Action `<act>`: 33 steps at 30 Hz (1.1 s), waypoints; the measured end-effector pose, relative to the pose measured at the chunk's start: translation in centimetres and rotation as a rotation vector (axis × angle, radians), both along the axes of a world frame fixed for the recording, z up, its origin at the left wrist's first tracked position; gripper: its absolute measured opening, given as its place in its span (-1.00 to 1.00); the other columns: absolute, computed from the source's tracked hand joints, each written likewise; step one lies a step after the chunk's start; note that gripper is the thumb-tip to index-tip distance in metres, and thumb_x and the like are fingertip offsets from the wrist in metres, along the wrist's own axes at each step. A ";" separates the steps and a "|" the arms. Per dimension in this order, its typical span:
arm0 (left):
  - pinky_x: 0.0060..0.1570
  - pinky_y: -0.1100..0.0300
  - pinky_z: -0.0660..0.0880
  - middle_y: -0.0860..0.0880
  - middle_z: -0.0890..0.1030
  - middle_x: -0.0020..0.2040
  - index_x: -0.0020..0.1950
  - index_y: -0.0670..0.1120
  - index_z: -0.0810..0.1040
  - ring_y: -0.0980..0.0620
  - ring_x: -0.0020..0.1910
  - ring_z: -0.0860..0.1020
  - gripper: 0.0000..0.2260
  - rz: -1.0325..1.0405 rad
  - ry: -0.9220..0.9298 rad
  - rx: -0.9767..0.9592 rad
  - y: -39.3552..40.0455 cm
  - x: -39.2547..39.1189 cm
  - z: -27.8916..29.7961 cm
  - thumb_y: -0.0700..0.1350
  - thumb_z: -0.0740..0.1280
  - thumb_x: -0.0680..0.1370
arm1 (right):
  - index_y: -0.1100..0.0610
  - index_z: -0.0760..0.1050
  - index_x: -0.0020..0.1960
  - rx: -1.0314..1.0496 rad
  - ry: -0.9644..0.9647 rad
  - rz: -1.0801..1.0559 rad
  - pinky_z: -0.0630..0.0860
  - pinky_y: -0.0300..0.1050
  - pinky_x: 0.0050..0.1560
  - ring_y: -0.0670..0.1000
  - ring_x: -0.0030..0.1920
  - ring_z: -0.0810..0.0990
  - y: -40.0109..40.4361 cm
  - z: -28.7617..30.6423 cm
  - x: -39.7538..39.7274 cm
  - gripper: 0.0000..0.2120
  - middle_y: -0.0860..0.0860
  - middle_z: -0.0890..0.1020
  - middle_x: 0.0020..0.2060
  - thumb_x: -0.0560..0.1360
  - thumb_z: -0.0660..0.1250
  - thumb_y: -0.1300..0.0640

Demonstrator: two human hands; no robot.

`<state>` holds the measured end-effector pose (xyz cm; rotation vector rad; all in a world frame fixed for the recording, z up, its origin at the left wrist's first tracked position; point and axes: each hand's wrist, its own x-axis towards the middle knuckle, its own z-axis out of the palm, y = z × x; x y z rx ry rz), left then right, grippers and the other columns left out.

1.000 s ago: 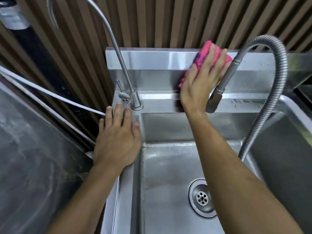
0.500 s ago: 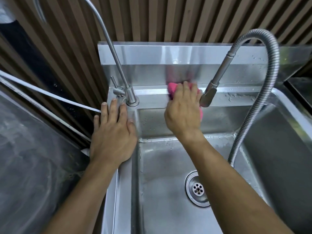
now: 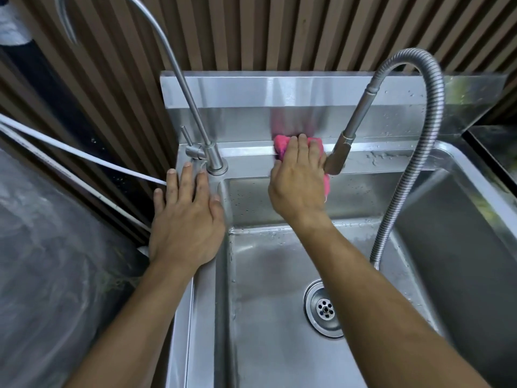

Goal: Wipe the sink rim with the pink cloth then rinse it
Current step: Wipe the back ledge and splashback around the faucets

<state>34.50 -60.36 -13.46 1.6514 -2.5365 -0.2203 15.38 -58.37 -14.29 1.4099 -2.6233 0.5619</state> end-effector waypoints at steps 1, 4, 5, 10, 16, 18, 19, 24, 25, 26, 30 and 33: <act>0.62 -0.17 -0.07 -0.06 -0.03 0.70 0.69 -0.04 0.04 -0.15 0.67 -0.06 -0.34 0.001 -0.011 -0.011 0.1 -0.1 0.0 0.14 -0.23 0.60 | 0.34 0.16 0.61 0.020 -0.006 -0.039 0.02 0.29 0.61 0.32 0.60 0.17 -0.6 0.2 1.3 -0.45 0.28 0.25 0.59 0.70 0.09 0.10; 0.61 -0.19 -0.04 -0.09 0.01 0.70 0.68 -0.06 0.07 -0.17 0.67 -0.04 -0.31 -0.006 -0.026 -0.029 0.1 -0.1 0.0 0.15 -0.26 0.58 | 0.32 0.05 0.64 0.072 -0.005 0.090 -0.05 0.27 0.64 0.29 0.64 0.07 -2.1 0.5 4.6 -0.40 0.26 0.12 0.64 0.65 0.09 0.18; 0.61 -0.19 -0.04 -0.09 0.01 0.70 0.68 -0.06 0.08 -0.17 0.67 -0.03 -0.31 -0.008 -0.024 -0.028 0.0 -0.1 0.0 0.15 -0.25 0.58 | 0.30 0.07 0.64 0.074 -0.019 0.183 -0.08 0.24 0.64 0.27 0.64 0.06 -2.3 0.4 4.9 -0.40 0.24 0.11 0.65 0.65 0.11 0.19; 0.61 -0.18 -0.04 -0.07 0.00 0.70 0.68 -0.05 0.06 -0.15 0.67 -0.04 -0.32 -0.001 -0.014 -0.021 0.1 0.0 0.0 0.15 -0.23 0.58 | 0.13 0.51 0.36 -0.176 -0.358 0.469 0.54 0.06 0.17 0.08 0.11 0.64 -1.2 2.2 2.0 -0.70 -0.01 0.67 0.03 0.72 0.12 0.11; 0.62 -0.18 -0.05 -0.05 -0.04 0.70 0.69 -0.04 0.04 -0.13 0.67 -0.07 -0.33 0.004 -0.013 -0.007 0.1 -0.1 0.0 0.14 -0.20 0.59 | 0.20 0.37 0.36 -0.242 -0.846 0.019 0.56 -0.27 0.17 0.12 0.27 0.59 -0.5 4.8 -0.9 -0.74 0.15 0.55 0.26 0.69 0.19 0.21; 0.61 -0.19 -0.03 -0.06 -0.03 0.70 0.69 -0.04 0.04 -0.14 0.67 -0.06 -0.33 -0.001 -0.018 -0.015 0.1 -0.1 0.0 0.13 -0.20 0.58 | 0.26 0.18 0.55 -0.247 -0.643 -0.046 0.37 -0.06 0.51 0.17 0.48 0.35 0.5 4.3 -0.5 -0.45 0.19 0.33 0.46 0.60 0.22 0.39; 0.61 -0.20 -0.02 -0.06 -0.02 0.70 0.69 -0.04 0.05 -0.15 0.67 -0.05 -0.33 0.000 -0.022 -0.017 0.1 -0.1 0.0 0.13 -0.20 0.59 | 0.28 0.17 0.57 -0.304 -0.505 -0.015 0.32 0.08 0.55 0.20 0.50 0.32 0.8 3.9 -0.1 -0.39 0.21 0.32 0.47 0.56 0.22 0.43; 0.60 -0.22 0.01 -0.08 0.01 0.70 0.68 -0.05 0.09 -0.16 0.67 -0.03 -0.34 0.000 -0.019 -0.029 0.0 -0.1 -0.2 0.13 -0.18 0.59 | 0.24 0.17 0.63 -0.007 -0.084 0.174 -0.03 0.23 0.64 0.28 0.65 0.05 0.3 0.6 3.0 -0.39 0.25 0.17 0.63 0.68 0.00 -0.06; 0.60 -0.22 0.02 -0.08 0.02 0.70 0.68 -0.06 0.10 -0.17 0.67 -0.02 -0.34 0.000 -0.019 -0.034 0.0 -0.1 -0.2 0.13 -0.19 0.59 | 0.28 0.17 0.63 0.009 -0.047 0.155 -0.06 0.23 0.65 0.30 0.65 0.03 0.1 0.3 3.3 -0.34 0.28 0.18 0.62 0.66 -0.03 -0.09; 0.60 -0.22 0.02 -0.09 0.02 0.70 0.67 -0.06 0.11 -0.17 0.67 -0.02 -0.33 0.001 -0.018 -0.040 0.0 -0.1 -0.3 0.13 -0.19 0.59 | 0.31 0.21 0.60 -0.016 -0.007 0.129 -0.05 0.24 0.65 0.33 0.64 0.06 -0.4 0.2 3.5 -0.32 0.33 0.22 0.60 0.62 -0.02 -0.09; 0.59 -0.22 0.01 -0.09 0.02 0.70 0.67 -0.06 0.11 -0.17 0.67 -0.02 -0.35 0.001 -0.016 -0.040 -0.1 -0.1 -0.3 0.13 -0.17 0.60 | 0.27 0.08 0.66 -0.010 0.043 0.043 0.03 0.28 0.63 0.37 0.63 0.06 -2.2 -0.1 3.8 -0.24 0.34 0.09 0.63 0.62 0.07 -0.18; 0.60 -0.21 0.00 -0.08 0.00 0.70 0.68 -0.05 0.09 -0.16 0.67 -0.04 -0.34 0.008 -0.020 -0.036 -0.2 -0.1 -0.3 0.13 -0.18 0.59 | 0.26 -0.05 0.68 0.063 0.059 0.033 -0.05 0.28 0.64 0.35 0.65 -0.04 -2.4 -0.9 4.0 -0.25 0.32 -0.01 0.65 0.67 0.02 -0.17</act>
